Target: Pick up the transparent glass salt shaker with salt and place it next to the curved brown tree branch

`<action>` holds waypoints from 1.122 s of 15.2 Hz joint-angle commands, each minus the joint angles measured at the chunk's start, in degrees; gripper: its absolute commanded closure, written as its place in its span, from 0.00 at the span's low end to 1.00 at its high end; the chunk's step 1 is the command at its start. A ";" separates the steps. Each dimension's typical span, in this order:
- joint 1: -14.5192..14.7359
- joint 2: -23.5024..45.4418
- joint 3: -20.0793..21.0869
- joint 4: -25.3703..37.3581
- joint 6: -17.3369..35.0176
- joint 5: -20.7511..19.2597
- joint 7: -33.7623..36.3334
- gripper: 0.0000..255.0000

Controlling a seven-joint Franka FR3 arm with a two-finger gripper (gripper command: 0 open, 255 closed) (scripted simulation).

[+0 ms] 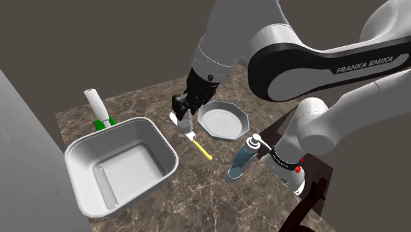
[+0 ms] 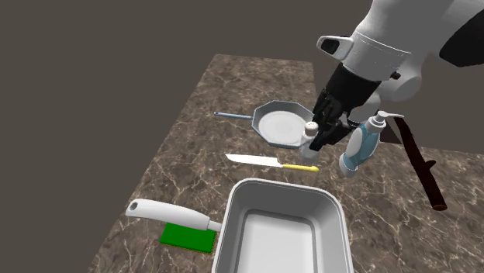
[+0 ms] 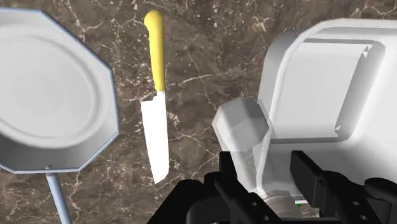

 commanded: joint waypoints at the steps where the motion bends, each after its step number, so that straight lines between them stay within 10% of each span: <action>1: 1.80 -3.84 0.31 -2.51 -1.24 1.48 0.96 1.00; 17: 17.94 -26.71 9.19 -9.71 -16.37 12.00 17.09 1.00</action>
